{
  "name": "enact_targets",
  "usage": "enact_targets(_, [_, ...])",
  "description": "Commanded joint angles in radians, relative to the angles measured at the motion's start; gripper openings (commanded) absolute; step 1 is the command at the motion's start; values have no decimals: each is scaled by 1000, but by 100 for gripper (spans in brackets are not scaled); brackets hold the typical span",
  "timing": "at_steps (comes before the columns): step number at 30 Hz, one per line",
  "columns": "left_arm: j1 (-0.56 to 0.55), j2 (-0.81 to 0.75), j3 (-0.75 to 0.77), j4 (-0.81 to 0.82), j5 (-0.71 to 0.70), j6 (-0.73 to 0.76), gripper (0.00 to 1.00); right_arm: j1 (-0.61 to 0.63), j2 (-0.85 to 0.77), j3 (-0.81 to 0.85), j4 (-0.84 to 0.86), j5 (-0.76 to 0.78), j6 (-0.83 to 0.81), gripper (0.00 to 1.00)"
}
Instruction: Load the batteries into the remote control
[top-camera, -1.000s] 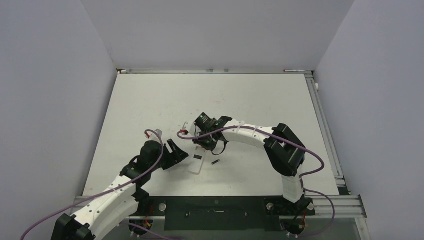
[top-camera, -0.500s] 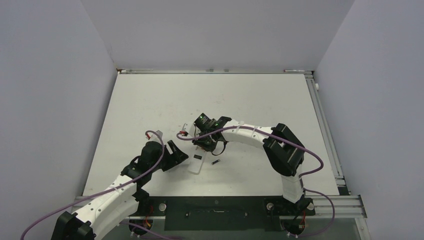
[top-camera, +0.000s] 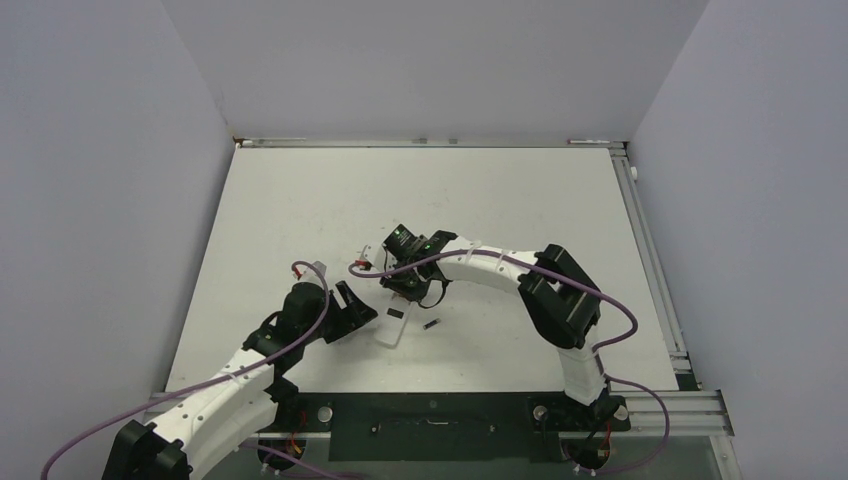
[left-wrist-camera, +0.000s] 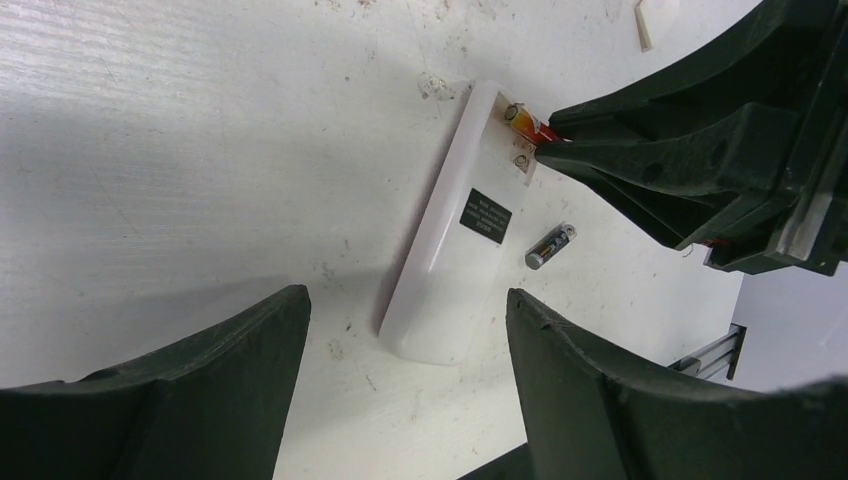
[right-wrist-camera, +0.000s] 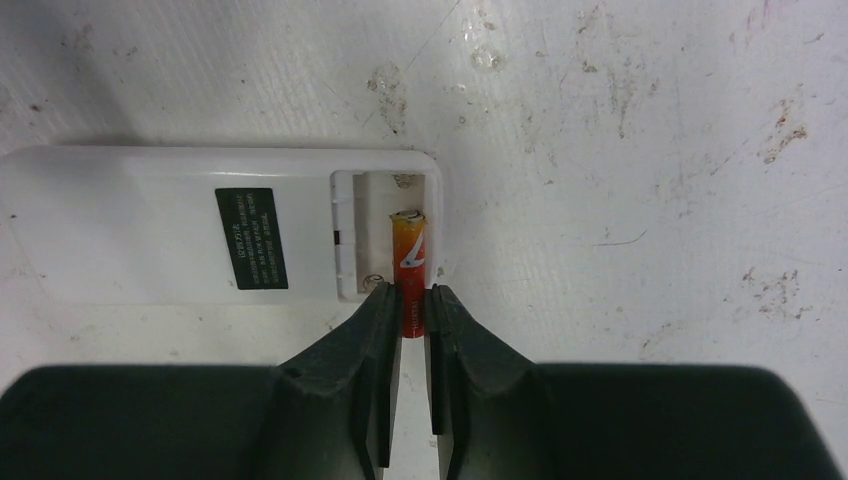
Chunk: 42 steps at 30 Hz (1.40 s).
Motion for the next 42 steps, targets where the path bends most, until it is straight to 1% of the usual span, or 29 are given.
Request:
enact_targets(1, [8,8,-1,45,14,-11,69,12,13,42,-12,-5,-12,15])
enact_targets(12, [8,10,-3,48,18,-11,69,17,17,47,-11,0,-7,15])
enact_targets(18, [8,5,-8,50,19,-12,69,17,2,34,4,27,24,9])
enact_targets(42, [8,29,-23,92,34,-20,69,35,-50,8,-3,85,114,9])
